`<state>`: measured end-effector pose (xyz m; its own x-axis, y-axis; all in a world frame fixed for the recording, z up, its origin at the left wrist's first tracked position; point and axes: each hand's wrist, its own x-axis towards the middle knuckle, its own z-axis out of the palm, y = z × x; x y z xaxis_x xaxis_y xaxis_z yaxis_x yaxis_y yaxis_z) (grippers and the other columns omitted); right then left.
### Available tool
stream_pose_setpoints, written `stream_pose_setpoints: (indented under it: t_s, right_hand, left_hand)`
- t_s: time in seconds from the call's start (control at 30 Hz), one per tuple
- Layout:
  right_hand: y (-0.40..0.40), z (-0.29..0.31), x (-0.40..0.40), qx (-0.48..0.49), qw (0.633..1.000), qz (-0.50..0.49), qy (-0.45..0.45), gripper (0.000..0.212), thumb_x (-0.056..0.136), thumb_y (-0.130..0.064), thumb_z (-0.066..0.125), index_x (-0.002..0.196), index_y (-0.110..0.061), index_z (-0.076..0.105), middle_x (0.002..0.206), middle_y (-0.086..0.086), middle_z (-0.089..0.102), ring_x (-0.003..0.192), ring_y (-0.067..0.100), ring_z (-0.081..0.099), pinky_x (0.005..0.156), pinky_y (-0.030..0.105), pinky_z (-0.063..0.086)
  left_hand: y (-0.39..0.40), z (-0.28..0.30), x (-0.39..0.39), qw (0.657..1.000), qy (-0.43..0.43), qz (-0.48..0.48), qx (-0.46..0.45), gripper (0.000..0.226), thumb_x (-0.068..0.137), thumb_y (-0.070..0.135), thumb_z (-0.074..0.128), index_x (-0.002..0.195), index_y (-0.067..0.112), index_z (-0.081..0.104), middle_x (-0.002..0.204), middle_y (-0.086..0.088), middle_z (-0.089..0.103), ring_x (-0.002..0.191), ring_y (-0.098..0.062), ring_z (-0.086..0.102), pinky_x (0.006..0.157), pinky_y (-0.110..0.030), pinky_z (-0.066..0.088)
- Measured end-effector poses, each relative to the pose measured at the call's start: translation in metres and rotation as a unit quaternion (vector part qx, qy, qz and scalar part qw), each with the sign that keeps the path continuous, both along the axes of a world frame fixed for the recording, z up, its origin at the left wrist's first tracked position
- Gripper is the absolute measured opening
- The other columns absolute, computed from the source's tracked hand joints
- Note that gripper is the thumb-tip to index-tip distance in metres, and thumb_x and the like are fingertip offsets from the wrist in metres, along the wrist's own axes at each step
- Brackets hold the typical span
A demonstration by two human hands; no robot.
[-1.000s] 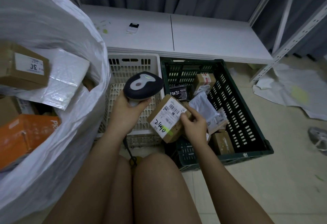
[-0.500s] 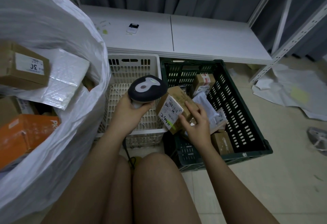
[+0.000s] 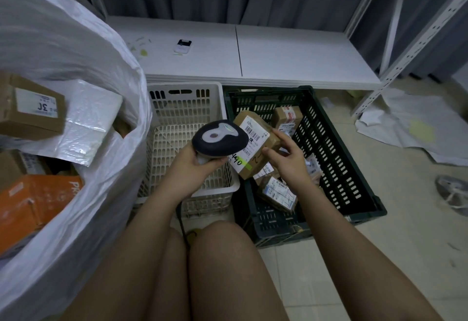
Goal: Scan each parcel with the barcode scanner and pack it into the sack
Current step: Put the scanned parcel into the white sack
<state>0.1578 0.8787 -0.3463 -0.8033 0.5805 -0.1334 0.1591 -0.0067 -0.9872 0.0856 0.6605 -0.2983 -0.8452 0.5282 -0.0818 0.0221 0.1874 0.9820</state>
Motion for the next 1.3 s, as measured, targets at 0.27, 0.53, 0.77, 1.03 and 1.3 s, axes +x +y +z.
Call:
stream_pose_setpoints:
  t_s: [0.27,0.53,0.77,1.03,1.3]
  right_hand:
    - [0.002,0.004,-0.003,-0.004,1.000,0.011,0.013,0.048,0.087,-0.008,0.069,0.129,-0.026,0.057,0.116,-0.001,0.062,0.108,0.021,0.063,0.091,0.040,0.056]
    - [0.000,0.011,-0.003,-0.010,1.000,0.014,0.023,0.049,0.087,-0.005,0.069,0.131,-0.023,0.056,0.110,-0.008,0.062,0.107,0.017,0.063,0.085,0.030,0.058]
    - [0.000,0.012,-0.001,-0.007,1.000,0.013,0.023,0.048,0.087,-0.004,0.068,0.129,-0.024,0.057,0.109,-0.008,0.061,0.107,0.020,0.064,0.086,0.032,0.058]
    - [-0.002,0.017,-0.002,-0.020,0.999,0.006,0.024,0.047,0.087,-0.003,0.068,0.125,-0.027,0.057,0.107,-0.008,0.062,0.107,0.020,0.063,0.086,0.034,0.058]
    - [-0.016,0.067,0.011,0.023,0.996,0.002,0.088,0.050,0.088,-0.001,0.065,0.135,-0.017,0.054,0.113,0.000,0.060,0.106,0.018,0.061,0.071,0.016,0.055]
  left_hand:
    - [0.003,-0.006,-0.007,0.999,0.017,-0.023,-0.015,0.053,0.083,0.007,0.073,0.132,0.013,0.054,0.118,0.011,0.065,0.105,0.007,0.061,0.085,-0.009,0.047]
    - [0.001,-0.004,-0.007,1.000,0.023,-0.006,-0.018,0.050,0.082,0.008,0.073,0.128,0.016,0.055,0.116,0.012,0.065,0.100,0.010,0.060,0.080,-0.005,0.047]
    - [0.002,-0.003,-0.005,0.999,0.024,-0.023,-0.028,0.050,0.083,0.010,0.073,0.130,0.016,0.056,0.117,0.011,0.066,0.106,0.005,0.061,0.089,-0.015,0.047]
    - [0.004,-0.004,-0.004,1.000,0.007,0.006,-0.012,0.048,0.083,0.006,0.072,0.127,0.014,0.056,0.108,0.016,0.064,0.090,0.016,0.061,0.073,-0.002,0.046]
    - [-0.005,0.023,0.003,0.994,0.031,0.099,0.020,0.053,0.085,0.005,0.070,0.133,0.013,0.049,0.118,0.008,0.056,0.100,0.002,0.054,0.070,0.005,0.039]
